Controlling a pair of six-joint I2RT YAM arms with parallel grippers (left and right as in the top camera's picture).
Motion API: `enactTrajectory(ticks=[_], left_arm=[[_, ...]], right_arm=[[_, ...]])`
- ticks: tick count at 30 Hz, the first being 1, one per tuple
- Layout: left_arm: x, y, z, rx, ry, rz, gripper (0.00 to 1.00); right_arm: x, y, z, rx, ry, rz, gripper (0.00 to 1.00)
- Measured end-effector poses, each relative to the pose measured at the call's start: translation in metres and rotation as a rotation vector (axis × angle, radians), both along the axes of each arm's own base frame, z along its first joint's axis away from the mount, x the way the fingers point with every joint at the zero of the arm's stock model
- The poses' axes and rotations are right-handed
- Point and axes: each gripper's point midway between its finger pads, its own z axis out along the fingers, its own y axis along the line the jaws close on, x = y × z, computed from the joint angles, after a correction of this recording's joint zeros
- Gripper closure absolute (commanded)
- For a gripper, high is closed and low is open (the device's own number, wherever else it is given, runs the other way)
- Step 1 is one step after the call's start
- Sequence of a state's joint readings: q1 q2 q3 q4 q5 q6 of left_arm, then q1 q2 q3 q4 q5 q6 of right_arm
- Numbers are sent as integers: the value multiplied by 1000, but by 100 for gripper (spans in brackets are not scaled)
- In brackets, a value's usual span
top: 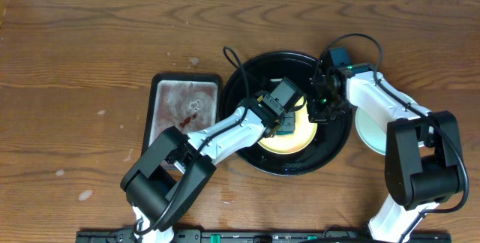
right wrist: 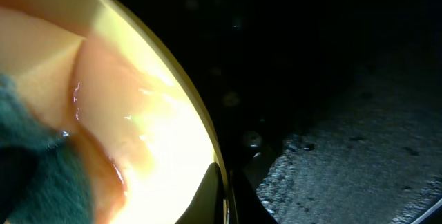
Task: Clean dirty plates on tray and stack at the side
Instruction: 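Scrub the yellow plate with the sponge while the right gripper holds its rim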
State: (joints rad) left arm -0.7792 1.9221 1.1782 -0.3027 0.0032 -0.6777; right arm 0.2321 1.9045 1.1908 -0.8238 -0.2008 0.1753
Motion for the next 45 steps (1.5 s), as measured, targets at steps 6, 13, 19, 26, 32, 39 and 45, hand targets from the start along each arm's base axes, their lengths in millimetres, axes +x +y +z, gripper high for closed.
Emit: enactTrajectory(ticks=[6, 13, 19, 26, 32, 39, 45], left_arm=[[6, 15, 1, 65, -24, -26, 93], [11, 25, 15, 64, -45, -58, 93], [10, 10, 32, -49, -36, -51, 93], [2, -21, 30, -142, -26, -55, 92], [-9, -22, 6, -93, 18, -52, 93], [-6, -1, 2, 6, 2, -24, 93], [8, 19, 2, 62, -23, -22, 93]], right_arm=[[-1, 5, 0, 12, 0, 9, 99], [-1, 5, 0, 11, 0, 9, 99], [0, 5, 0, 12, -2, 9, 99], [-1, 5, 0, 12, -1, 9, 99], [-1, 4, 0, 10, 1, 8, 99], [-1, 5, 0, 16, 2, 9, 99], [-1, 5, 0, 16, 2, 9, 99]])
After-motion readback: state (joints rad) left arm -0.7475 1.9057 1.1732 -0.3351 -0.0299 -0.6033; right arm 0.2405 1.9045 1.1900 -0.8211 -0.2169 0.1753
